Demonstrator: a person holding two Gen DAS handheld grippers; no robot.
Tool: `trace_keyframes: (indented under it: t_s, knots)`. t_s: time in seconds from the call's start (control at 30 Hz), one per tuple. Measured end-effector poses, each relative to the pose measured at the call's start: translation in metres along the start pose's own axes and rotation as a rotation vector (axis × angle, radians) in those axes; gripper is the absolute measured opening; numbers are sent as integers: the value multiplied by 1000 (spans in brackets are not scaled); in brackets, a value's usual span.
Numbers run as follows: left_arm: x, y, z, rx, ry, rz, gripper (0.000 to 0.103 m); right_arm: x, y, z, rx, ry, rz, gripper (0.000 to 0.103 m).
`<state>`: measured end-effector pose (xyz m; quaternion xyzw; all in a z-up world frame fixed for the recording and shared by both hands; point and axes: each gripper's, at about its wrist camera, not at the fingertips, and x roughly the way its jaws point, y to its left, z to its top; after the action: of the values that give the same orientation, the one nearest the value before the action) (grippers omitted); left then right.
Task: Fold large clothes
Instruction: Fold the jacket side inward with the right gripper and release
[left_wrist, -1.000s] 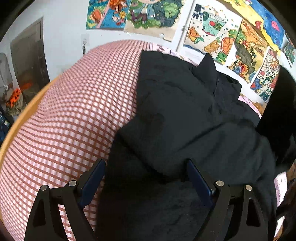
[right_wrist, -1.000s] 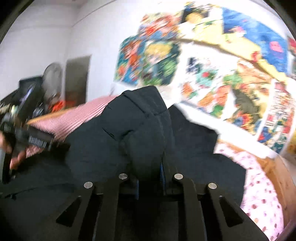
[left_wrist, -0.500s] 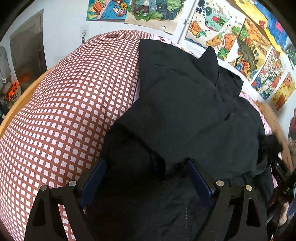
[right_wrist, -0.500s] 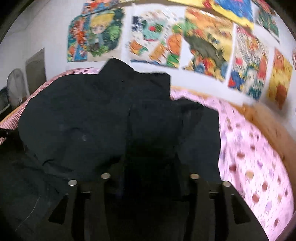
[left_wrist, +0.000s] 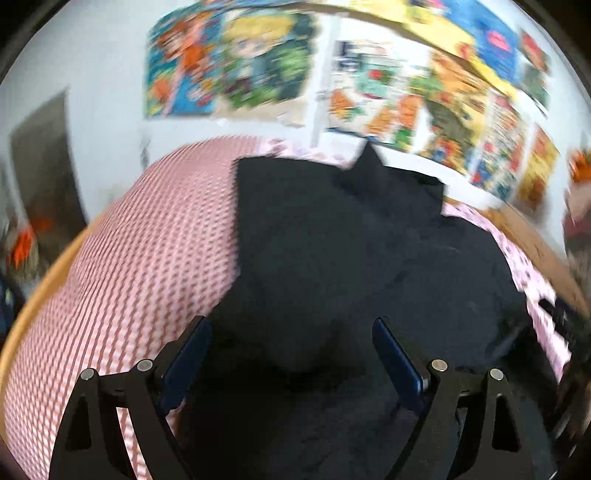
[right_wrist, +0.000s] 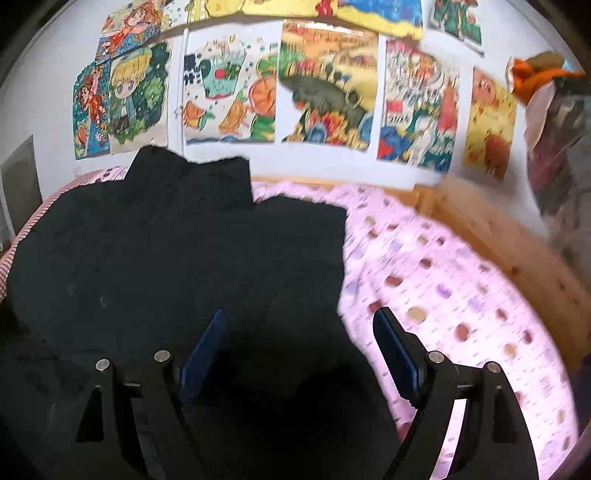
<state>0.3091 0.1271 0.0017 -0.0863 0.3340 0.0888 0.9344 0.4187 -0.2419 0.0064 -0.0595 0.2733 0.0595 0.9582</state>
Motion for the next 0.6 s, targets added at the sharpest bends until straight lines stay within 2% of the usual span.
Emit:
trace_keyframes:
  t_s: [0.13, 0.23, 0.33, 0.43, 0.47, 0.5, 0.6]
  knots:
    - [12, -34, 3, 137, 5, -49, 89, 1, -2, 9, 2, 18, 121, 78]
    - [28, -51, 5, 202, 55, -45, 89, 17, 13, 4, -71, 116, 185, 77]
    - [45, -60, 1, 248, 128, -16, 89, 38, 18, -1, -74, 197, 201, 76]
    - [57, -63, -4, 263, 171, 9, 89, 59, 13, -2, -7, 266, 224, 57]
    - [58, -64, -4, 266, 177, 14, 89, 66, 11, -3, 15, 285, 233, 45]
    - [60, -66, -5, 268, 183, 16, 89, 70, 11, -6, 20, 293, 236, 23]
    - [63, -67, -6, 275, 189, 29, 89, 74, 27, -8, -53, 282, 207, 5]
